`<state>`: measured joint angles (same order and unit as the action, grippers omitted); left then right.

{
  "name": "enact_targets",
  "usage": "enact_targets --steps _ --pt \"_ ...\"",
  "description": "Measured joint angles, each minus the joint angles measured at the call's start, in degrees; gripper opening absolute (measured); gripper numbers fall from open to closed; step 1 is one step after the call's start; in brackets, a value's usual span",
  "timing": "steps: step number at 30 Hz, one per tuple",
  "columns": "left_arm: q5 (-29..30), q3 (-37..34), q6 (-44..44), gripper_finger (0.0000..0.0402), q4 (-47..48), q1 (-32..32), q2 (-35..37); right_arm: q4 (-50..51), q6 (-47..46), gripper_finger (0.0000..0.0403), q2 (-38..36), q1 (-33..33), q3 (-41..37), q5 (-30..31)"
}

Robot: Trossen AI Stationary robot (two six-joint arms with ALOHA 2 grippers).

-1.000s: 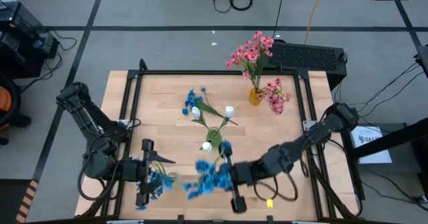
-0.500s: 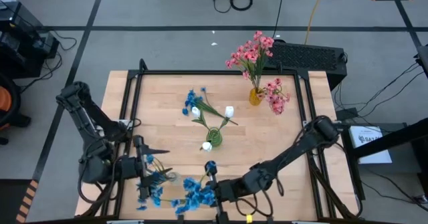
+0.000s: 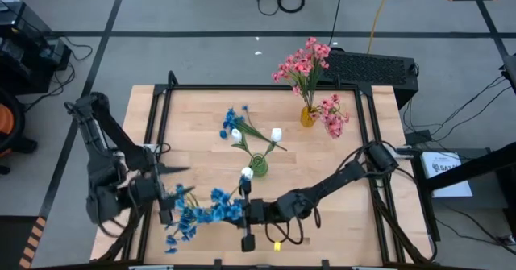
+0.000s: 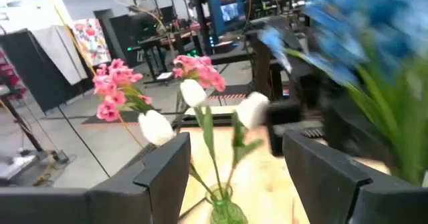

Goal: Sort flowers into vase by color
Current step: Put the left blue flowers into the transparent vase

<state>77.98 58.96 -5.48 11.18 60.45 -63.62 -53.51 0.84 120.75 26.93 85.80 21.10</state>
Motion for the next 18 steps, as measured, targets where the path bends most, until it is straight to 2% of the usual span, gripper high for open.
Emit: enact_targets --steps 5,12,15,18 --pt "-5.85 0.0 3.94 0.0215 -0.3 -4.81 7.47 0.12 2.2 0.0004 -0.08 0.05 -0.02 -0.04" --pt "-19.54 -0.16 10.54 0.0179 0.36 -13.22 15.22 0.55 4.91 0.0004 -0.94 1.66 -0.02 0.45" --pt "-25.24 -2.17 10.71 0.0165 0.46 -15.21 16.58 3.14 7.06 0.0004 -1.24 3.1 -0.02 3.43" --pt "-26.73 -5.8 10.43 0.0153 -1.17 -15.53 16.94 5.48 9.57 0.0004 -1.71 4.72 -0.02 8.14"
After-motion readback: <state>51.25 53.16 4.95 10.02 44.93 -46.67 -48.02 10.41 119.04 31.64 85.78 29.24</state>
